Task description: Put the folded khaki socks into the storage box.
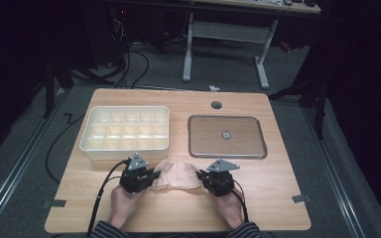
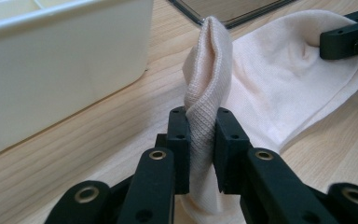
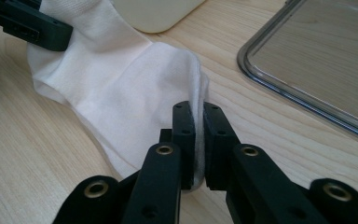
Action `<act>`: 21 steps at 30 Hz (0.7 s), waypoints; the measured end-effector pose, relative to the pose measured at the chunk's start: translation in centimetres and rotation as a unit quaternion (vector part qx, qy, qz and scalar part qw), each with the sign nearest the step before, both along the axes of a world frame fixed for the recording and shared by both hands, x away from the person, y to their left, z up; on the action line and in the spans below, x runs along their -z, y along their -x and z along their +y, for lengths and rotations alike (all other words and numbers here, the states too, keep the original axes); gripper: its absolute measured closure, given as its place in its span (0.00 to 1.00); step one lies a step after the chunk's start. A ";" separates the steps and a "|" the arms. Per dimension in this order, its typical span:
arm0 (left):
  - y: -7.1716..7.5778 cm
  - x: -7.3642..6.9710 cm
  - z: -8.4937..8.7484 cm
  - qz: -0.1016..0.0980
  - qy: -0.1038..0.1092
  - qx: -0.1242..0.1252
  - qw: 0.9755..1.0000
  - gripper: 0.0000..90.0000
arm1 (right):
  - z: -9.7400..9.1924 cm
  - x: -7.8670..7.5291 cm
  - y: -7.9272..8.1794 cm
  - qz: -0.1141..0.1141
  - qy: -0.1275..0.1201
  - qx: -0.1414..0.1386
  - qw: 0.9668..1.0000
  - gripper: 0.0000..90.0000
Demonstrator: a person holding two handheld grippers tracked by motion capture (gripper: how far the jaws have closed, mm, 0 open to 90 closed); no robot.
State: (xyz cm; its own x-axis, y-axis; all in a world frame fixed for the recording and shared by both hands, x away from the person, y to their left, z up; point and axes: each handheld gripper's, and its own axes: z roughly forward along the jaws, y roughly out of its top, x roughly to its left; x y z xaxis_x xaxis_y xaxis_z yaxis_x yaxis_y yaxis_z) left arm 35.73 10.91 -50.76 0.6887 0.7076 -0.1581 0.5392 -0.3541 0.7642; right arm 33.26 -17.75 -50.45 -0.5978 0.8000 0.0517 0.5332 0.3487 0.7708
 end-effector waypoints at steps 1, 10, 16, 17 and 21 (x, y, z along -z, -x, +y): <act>0.0 0.0 -0.2 0.001 0.002 0.000 1.000 0.88 | -0.2 0.0 0.0 0.000 0.001 0.001 1.000 0.94; -0.3 0.2 -1.2 0.003 0.006 0.008 1.000 0.88 | -1.6 0.2 0.2 0.001 0.000 0.017 1.000 0.94; -0.5 0.4 -2.1 0.005 0.011 0.011 1.000 0.87 | -2.5 0.3 0.2 0.007 -0.003 0.031 0.999 0.94; -0.5 0.5 -2.3 0.005 0.010 0.012 1.000 0.87 | -2.7 0.3 0.2 0.006 -0.003 0.032 0.999 0.94; -0.8 0.7 -2.8 0.006 0.011 0.012 1.000 0.87 | -3.1 0.5 0.0 0.010 -0.003 0.040 0.999 0.94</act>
State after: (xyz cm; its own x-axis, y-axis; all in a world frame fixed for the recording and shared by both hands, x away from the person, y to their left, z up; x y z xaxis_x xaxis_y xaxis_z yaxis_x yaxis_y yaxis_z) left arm 36.54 8.08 -51.50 0.7030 0.6876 -0.1816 0.5398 -0.3497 0.7657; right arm 33.23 -20.89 -50.90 -0.5303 0.8451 0.0676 0.5742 0.2993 0.7620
